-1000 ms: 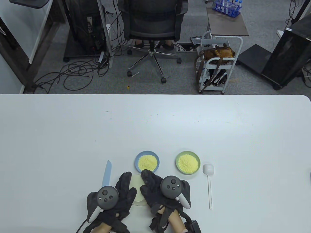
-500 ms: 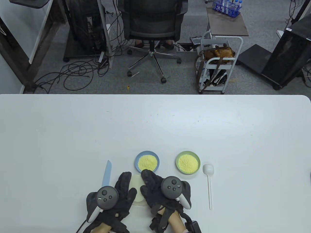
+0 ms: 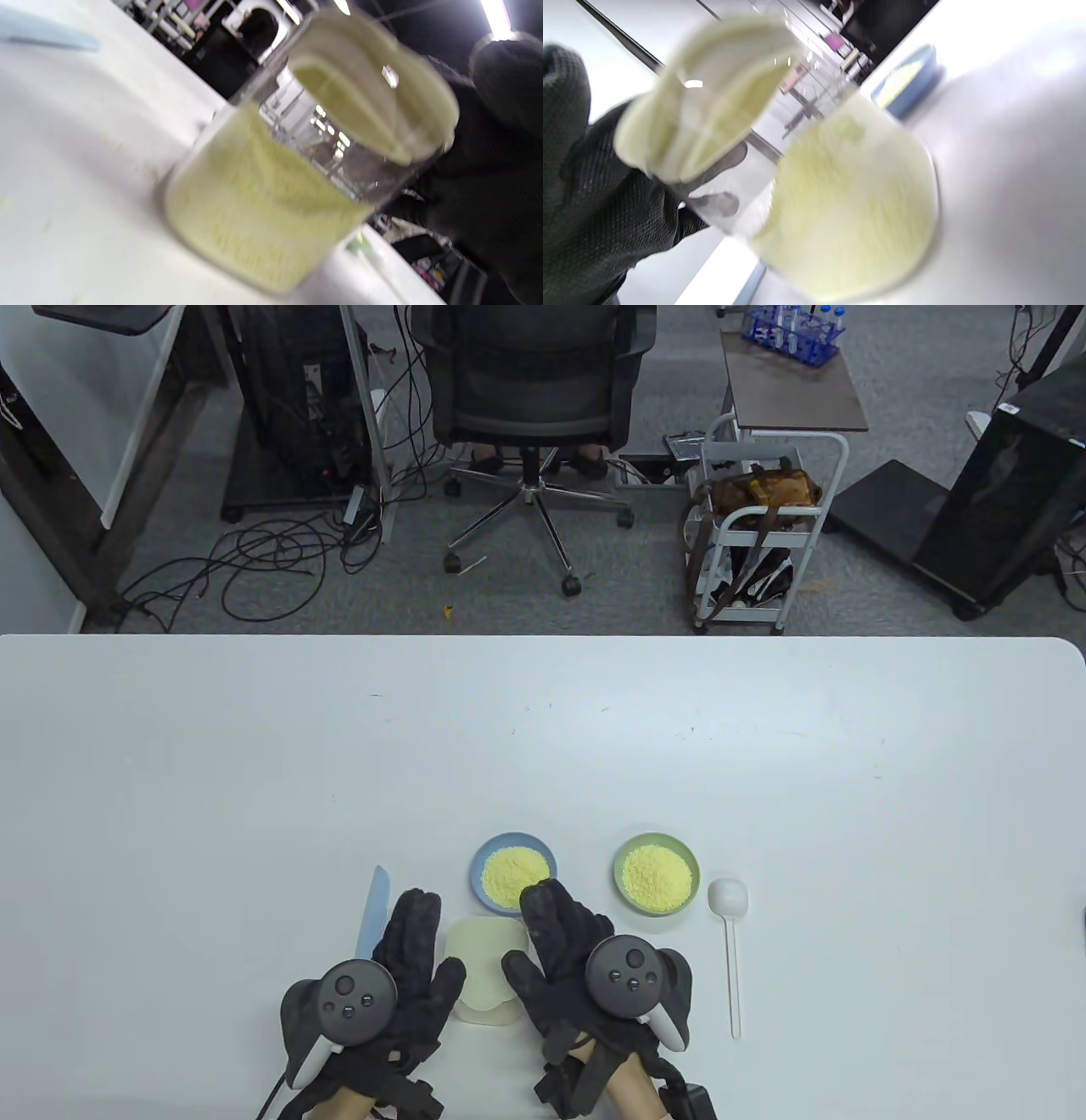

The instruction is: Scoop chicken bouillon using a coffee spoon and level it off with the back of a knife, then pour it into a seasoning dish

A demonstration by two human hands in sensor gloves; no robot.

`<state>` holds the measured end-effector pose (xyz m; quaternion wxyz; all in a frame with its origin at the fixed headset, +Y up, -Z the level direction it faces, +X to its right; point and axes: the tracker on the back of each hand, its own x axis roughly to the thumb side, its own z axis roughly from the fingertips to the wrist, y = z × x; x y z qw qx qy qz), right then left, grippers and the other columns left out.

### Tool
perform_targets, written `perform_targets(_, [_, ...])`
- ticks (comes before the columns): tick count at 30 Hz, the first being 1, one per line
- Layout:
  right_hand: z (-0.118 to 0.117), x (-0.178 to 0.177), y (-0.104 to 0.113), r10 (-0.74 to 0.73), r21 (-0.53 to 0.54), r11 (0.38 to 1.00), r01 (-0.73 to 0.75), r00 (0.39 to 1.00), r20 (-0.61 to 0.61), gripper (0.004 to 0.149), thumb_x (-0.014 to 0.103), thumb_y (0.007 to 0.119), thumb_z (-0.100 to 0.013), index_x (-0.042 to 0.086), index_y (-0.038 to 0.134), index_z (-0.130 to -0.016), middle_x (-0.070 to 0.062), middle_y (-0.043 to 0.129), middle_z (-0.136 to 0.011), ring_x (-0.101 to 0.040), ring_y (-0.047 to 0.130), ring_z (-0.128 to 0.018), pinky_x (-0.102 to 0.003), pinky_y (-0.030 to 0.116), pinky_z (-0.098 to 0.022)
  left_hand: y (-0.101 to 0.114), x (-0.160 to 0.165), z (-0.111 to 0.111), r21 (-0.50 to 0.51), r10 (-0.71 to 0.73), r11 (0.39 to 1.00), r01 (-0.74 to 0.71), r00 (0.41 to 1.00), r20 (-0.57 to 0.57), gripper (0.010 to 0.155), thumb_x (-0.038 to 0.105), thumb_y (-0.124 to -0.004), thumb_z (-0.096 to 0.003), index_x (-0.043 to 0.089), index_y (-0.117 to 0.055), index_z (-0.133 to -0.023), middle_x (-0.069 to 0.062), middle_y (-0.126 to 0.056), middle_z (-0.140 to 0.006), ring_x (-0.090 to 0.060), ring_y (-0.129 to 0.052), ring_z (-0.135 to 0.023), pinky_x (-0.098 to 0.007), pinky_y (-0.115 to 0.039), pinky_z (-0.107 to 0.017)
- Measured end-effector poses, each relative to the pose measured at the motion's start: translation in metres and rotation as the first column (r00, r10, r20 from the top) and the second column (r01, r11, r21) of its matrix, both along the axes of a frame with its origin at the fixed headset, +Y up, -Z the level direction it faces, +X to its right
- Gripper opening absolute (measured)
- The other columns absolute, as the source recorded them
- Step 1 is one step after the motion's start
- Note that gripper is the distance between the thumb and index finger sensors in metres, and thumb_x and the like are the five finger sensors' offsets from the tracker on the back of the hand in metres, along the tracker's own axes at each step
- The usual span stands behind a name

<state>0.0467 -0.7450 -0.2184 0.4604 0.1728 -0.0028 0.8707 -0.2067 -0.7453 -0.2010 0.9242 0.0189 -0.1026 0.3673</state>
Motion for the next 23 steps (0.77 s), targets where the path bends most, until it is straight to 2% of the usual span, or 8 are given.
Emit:
perform_targets(3, [0.006,0.007,0.012,-0.027,0.065,0.998,0.025,0.999,0.029,0.069,0.059,0.056,-0.047,0.030,0.023,-0.100,-0.009,0.017,-0.115,-0.056,0.024,-0.099,-0.075,0.005,-0.066,0.006,-0.006,0.001,0.035,0.028,0.999,-0.027,0.999,-0.023,0.086,0.072,-0.041,-0.0436,0.024,-0.015,-0.110,-0.016,-0.021,-0.119,-0.037,-0.036,-0.114,-0.066,-0.038,-0.074])
perform_targets(8, [0.010,0.014,0.019,-0.031,0.110,0.994,0.024,0.998,0.063,0.068,0.059,0.056,-0.047,0.030,0.024,-0.100,-0.008,0.020,-0.115,-0.056,0.025,-0.099,-0.075,0.005,-0.066,0.012,-0.011,0.004,0.063,0.065,0.996,-0.062,0.997,-0.038,0.086,0.072,-0.041,-0.0435,0.023,-0.015,-0.110,-0.017,-0.022,-0.119,-0.038,-0.037,-0.114,-0.066,-0.038,-0.073])
perform_targets(23, [0.007,0.012,0.011,0.032,0.095,0.995,-0.039,0.997,0.075,0.068,0.059,0.055,-0.048,0.029,0.025,-0.100,-0.010,0.021,-0.115,-0.057,0.026,-0.099,-0.075,0.005,-0.066,0.009,-0.010,0.002,0.049,0.053,0.997,-0.052,0.998,-0.037,0.085,0.071,-0.041,-0.0441,0.023,-0.017,-0.110,-0.017,-0.023,-0.119,-0.038,-0.037,-0.114,-0.065,-0.038,-0.073])
